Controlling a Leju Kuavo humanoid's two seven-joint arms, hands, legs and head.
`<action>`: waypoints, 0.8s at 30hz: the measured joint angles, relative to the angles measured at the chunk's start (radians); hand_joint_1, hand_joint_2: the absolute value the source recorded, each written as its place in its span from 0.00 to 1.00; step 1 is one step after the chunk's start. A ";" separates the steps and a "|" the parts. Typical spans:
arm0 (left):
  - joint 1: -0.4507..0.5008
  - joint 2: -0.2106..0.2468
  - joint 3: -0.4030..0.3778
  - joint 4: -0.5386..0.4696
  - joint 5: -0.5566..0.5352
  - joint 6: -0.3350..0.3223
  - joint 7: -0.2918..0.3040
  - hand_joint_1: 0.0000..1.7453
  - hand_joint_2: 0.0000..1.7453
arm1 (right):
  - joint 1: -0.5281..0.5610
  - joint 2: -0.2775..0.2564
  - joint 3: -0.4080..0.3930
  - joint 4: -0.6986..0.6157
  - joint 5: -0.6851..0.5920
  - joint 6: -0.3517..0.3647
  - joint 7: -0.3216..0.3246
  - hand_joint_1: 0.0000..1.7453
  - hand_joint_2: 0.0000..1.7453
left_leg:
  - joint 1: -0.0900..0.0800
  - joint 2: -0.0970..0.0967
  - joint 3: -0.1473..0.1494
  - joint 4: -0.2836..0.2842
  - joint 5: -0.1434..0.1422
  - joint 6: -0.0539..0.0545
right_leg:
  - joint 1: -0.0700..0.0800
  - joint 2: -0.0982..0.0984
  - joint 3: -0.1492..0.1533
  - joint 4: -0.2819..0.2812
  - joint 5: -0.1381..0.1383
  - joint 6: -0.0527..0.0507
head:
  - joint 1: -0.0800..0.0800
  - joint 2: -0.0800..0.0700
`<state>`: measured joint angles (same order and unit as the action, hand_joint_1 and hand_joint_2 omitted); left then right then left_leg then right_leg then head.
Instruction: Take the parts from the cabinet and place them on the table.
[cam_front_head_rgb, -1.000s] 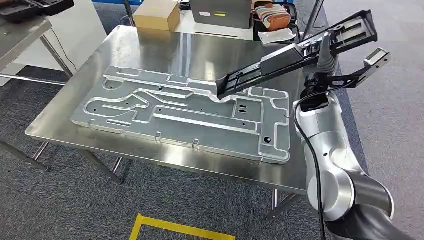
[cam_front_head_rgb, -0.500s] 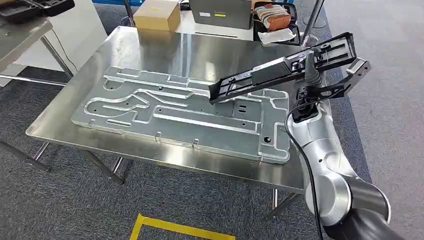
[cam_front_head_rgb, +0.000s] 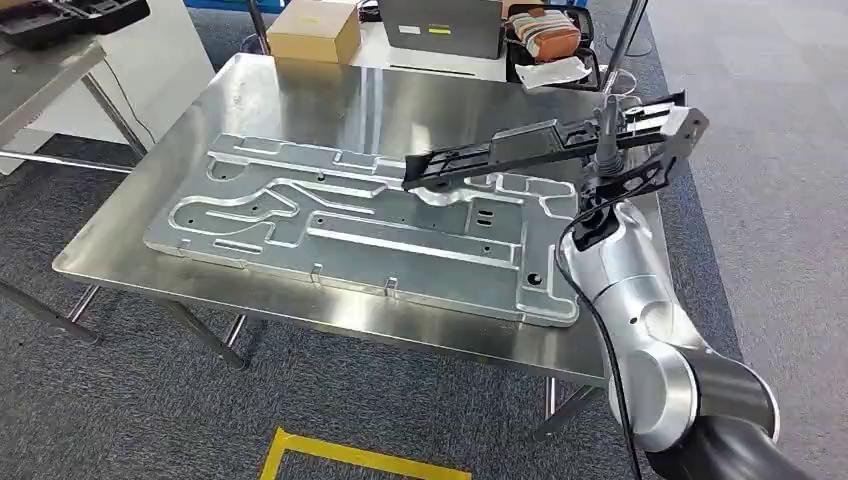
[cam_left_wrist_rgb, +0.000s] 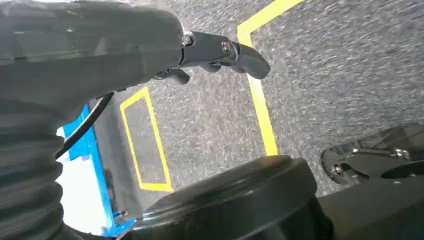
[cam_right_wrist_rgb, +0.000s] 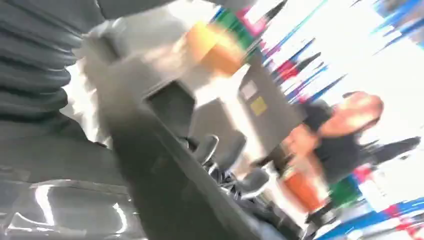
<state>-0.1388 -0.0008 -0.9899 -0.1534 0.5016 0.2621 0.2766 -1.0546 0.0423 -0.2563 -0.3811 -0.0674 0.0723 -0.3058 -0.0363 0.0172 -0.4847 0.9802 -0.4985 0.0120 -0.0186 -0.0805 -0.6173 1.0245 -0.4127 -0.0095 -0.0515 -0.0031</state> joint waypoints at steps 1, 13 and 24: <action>0.002 0.000 0.000 -0.001 0.003 -0.002 0.001 0.00 0.00 | -0.007 0.000 0.018 0.005 0.047 -0.034 0.040 0.00 0.00 | -0.001 0.000 0.000 0.000 0.000 0.000 | -0.001 0.000 0.000 0.000 -0.001 0.001 | 0.000 0.000; 0.015 0.002 -0.011 -0.005 0.013 -0.029 0.013 0.00 0.00 | -0.112 -0.113 0.469 0.089 0.732 0.080 0.675 0.00 0.00 | -0.005 -0.001 0.002 -0.001 0.001 0.003 | -0.004 -0.001 0.001 0.001 -0.001 0.001 | 0.000 0.000; 0.028 0.006 -0.031 -0.005 0.013 -0.044 -0.009 0.00 0.00 | -0.169 -0.229 0.736 0.125 0.874 0.254 0.728 0.00 0.00 | -0.007 -0.001 0.004 -0.001 -0.001 0.006 | -0.006 -0.001 0.002 0.001 -0.001 0.002 | 0.000 0.000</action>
<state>-0.1108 0.0057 -1.0208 -0.1587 0.5150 0.2178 0.2678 -1.2235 -0.1870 0.4795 -0.2563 0.8068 0.3262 0.4219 -0.0433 0.0164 -0.4809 0.9792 -0.4990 0.0177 -0.0245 -0.0811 -0.6155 1.0253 -0.4140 -0.0072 -0.0515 -0.0031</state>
